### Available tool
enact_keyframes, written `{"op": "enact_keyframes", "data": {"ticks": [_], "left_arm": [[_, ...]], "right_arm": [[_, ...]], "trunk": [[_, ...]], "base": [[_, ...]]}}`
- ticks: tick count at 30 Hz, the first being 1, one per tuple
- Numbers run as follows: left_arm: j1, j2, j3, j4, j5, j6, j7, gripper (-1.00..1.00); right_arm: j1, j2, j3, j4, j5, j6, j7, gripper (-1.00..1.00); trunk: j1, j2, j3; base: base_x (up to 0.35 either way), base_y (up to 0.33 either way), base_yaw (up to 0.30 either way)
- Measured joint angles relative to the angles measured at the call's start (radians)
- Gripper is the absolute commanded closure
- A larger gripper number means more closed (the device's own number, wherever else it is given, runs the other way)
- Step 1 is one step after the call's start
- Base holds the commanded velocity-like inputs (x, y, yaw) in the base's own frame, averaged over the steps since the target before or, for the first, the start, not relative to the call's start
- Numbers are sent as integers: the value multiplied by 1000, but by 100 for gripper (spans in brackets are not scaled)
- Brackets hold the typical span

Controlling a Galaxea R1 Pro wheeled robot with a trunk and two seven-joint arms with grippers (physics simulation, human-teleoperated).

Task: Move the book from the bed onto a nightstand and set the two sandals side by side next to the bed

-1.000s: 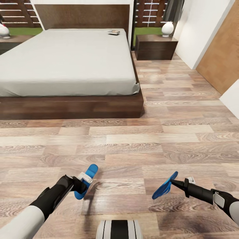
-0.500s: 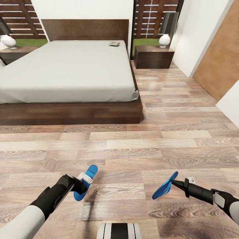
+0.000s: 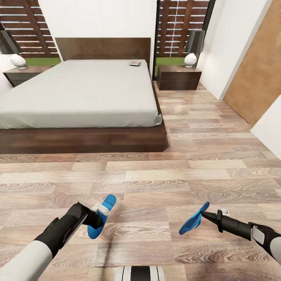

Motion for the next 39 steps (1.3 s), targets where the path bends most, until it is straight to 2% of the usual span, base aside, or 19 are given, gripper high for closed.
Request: {"op": "enact_keyframes", "data": {"ticks": [5, 11, 15, 22, 27, 39], "left_arm": [[0, 4, 4, -2, -3, -1, -33, 100], [0, -2, 48, -1, -2, -7, -36, 100], [0, -5, 62, -1, -1, -5, -37, 100], [0, -5, 62, -2, -2, 5, -39, 100], [0, -4, 58, -2, -2, 40, -41, 100], [0, -7, 56, -1, -5, 56, -41, 100]], "right_arm": [[0, 2, 1, 0, 0, -2, -3, 100], [0, 3, 0, 0, -1, -3, -19, 100], [0, 1, 0, 0, -1, -3, -25, 100], [0, -2, -1, 0, 1, -4, -29, 100], [0, -1, 1, 0, 5, -4, -29, 100], [0, -1, 0, 0, 7, -3, -29, 100]], "trunk": [[-2, 1, 19], [-5, 3, 43], [-7, 4, 58], [-10, 5, 85], [-12, 6, 104], [-18, 9, 151]], "base": [[0, 0, 0], [0, 0, 0], [0, 0, 0], [0, 0, 0], [0, 0, 0], [0, 0, 0]]}}
